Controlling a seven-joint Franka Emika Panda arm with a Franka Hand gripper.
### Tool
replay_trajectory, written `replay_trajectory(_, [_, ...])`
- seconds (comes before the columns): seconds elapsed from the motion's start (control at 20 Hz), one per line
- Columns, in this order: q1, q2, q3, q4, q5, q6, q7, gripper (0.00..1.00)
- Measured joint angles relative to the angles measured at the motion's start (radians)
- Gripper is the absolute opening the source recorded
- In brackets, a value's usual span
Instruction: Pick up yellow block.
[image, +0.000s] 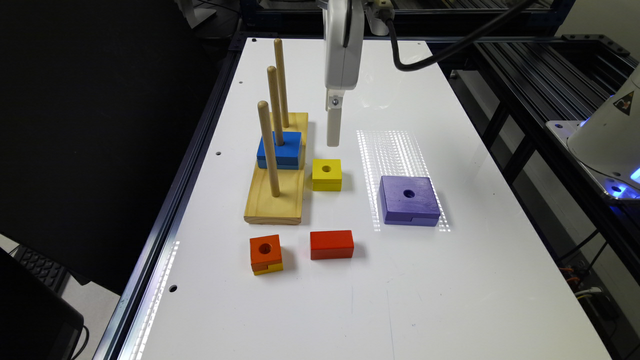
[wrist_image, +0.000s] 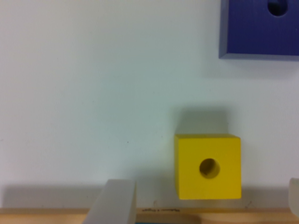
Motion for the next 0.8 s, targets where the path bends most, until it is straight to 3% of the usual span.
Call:
replay_trajectory(0.25, [0.000,0.064,-0.001,0.000,-0.0028,0.059,0.000,1.00])
replay_trajectory(0.6, [0.000,0.089,-0.001,0.001,-0.0038,0.079,0.000,1.00])
replay_trajectory(0.8, [0.000,0.139,-0.001,0.001,-0.0084,0.128,0.000,1.00])
